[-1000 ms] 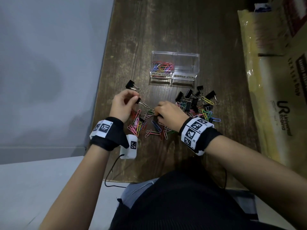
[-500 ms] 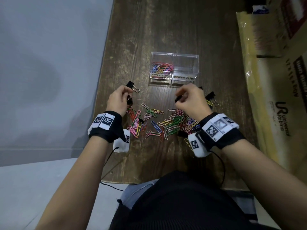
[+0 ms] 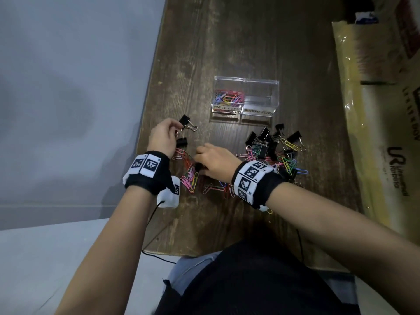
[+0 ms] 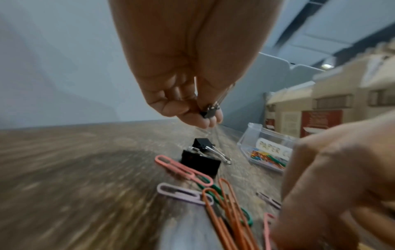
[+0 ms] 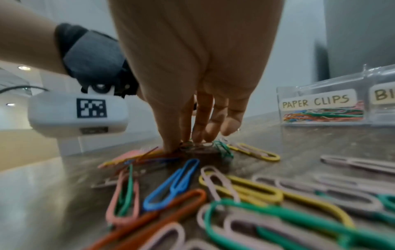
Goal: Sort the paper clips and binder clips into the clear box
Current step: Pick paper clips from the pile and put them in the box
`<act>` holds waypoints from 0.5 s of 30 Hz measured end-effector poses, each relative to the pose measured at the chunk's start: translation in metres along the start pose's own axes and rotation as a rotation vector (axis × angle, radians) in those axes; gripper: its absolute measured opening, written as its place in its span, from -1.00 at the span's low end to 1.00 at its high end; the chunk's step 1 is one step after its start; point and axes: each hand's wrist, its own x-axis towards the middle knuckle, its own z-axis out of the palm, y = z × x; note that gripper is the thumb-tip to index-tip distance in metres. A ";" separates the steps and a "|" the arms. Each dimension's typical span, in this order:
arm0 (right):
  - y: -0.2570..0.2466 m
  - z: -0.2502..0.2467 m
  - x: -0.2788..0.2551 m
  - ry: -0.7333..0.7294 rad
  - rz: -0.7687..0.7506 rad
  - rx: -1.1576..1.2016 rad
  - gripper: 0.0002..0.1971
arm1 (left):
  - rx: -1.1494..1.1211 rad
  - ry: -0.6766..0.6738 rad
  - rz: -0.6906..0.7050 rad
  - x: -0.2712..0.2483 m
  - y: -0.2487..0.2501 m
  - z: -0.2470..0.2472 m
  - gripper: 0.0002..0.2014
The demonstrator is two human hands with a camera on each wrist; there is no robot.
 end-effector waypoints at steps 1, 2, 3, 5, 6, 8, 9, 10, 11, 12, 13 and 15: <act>0.001 0.001 -0.001 0.000 0.001 -0.008 -0.63 | 0.041 -0.024 0.023 0.001 0.005 0.002 -0.74; 0.002 0.002 -0.002 0.003 0.003 -0.011 -0.64 | 0.066 -0.049 0.048 0.002 0.011 0.005 -0.74; 0.004 0.003 -0.004 0.005 0.005 -0.013 -0.65 | 0.085 -0.077 0.065 0.004 0.016 0.008 -0.74; 0.007 0.004 -0.009 0.016 0.018 -0.011 -0.68 | 0.122 -0.121 0.095 0.010 0.022 0.015 -0.75; 0.008 0.004 -0.011 0.020 0.024 -0.011 -0.70 | 0.164 -0.131 0.119 0.013 0.024 0.018 -0.76; 0.010 0.004 -0.015 0.025 0.025 -0.035 -0.68 | 0.321 -0.142 0.180 0.016 0.023 0.021 -0.77; 0.010 0.004 -0.016 0.027 0.015 -0.056 -0.67 | 0.401 -0.133 0.208 0.016 0.022 0.021 -0.77; 0.009 0.005 -0.016 0.032 0.001 -0.074 -0.66 | 0.448 -0.120 0.226 0.014 0.020 0.019 -0.76; 0.009 0.006 -0.017 0.042 -0.014 -0.080 -0.67 | 0.473 -0.103 0.235 0.009 0.019 0.016 -0.77; 0.008 0.007 -0.017 0.052 -0.022 -0.075 -0.67 | 0.487 -0.091 0.236 0.004 0.015 0.012 -0.78; 0.008 0.009 -0.016 0.056 -0.024 -0.066 -0.67 | 0.492 -0.090 0.233 -0.003 0.011 0.008 -0.81; 0.006 0.009 -0.015 0.046 -0.016 -0.065 -0.67 | 0.468 -0.140 0.207 -0.020 0.001 0.003 -0.84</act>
